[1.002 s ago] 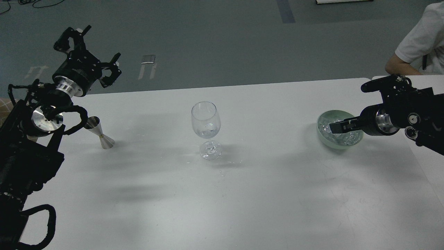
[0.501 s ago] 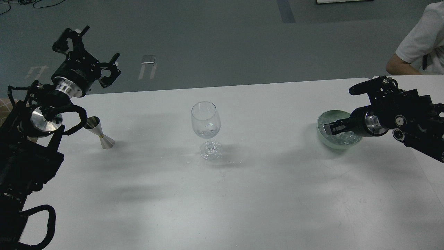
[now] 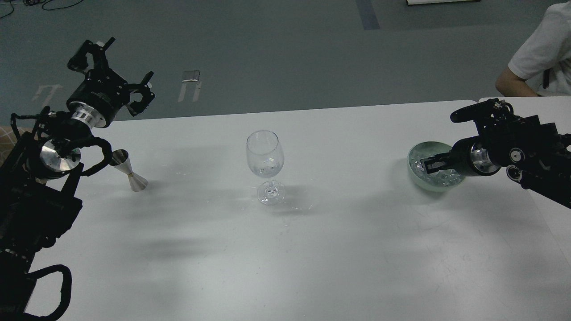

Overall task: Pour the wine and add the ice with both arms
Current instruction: 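Pinch an ice cube in the bowl with the right gripper, then lift the ice cube and carry it toward the wine glass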

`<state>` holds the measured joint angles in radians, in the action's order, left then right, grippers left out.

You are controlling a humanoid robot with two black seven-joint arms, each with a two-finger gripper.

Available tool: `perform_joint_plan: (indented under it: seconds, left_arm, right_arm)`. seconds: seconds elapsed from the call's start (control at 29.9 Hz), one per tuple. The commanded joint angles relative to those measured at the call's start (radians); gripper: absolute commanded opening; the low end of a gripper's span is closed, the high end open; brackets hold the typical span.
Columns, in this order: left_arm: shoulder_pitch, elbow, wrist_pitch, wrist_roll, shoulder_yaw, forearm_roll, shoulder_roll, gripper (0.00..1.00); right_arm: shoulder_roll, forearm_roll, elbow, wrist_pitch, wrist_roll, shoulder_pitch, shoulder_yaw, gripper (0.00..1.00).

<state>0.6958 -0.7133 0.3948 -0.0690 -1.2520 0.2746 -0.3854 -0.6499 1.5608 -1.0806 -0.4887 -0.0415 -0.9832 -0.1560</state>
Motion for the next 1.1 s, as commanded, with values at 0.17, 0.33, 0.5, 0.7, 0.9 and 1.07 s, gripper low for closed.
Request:
perform_joint_plan:
  seconds: [0.17, 0.33, 0.5, 0.7, 0.9, 1.07]
  left_arm:
    - [-0.001, 0.000, -0.004, 0.000, -0.001, 0.000, 0.000, 0.98]
    - [0.001, 0.000, -0.004, 0.000, -0.001, 0.000, 0.000, 0.98]
    - [0.001, 0.000, -0.002, 0.000, -0.001, 0.000, -0.001, 0.98]
    - [0.001, -0.002, -0.005, 0.000, 0.000, 0.002, 0.000, 0.98]
    - [-0.001, -0.002, -0.004, 0.000, -0.001, 0.000, -0.010, 0.98]
    - [-0.002, -0.002, -0.001, 0.000, -0.001, 0.000, -0.026, 0.98]
  right_arm:
    - [-0.095, -0.002, -0.145, 0.000, 0.005, -0.009, -0.051, 0.03]
    - [-0.152, -0.001, -0.185, 0.000, 0.000, -0.023, -0.118, 0.03]
    - [-0.175, -0.002, -0.203, 0.000, -0.005, -0.071, -0.214, 0.03]
    - [-0.154, -0.001, -0.340, 0.000, -0.056, -0.077, -0.319, 0.04]
    - [-0.010, 0.007, -0.390, 0.000, -0.101, -0.112, -0.341, 0.03]
    - [0.128, 0.012, -0.383, 0.000, -0.149, -0.144, -0.338, 0.02]
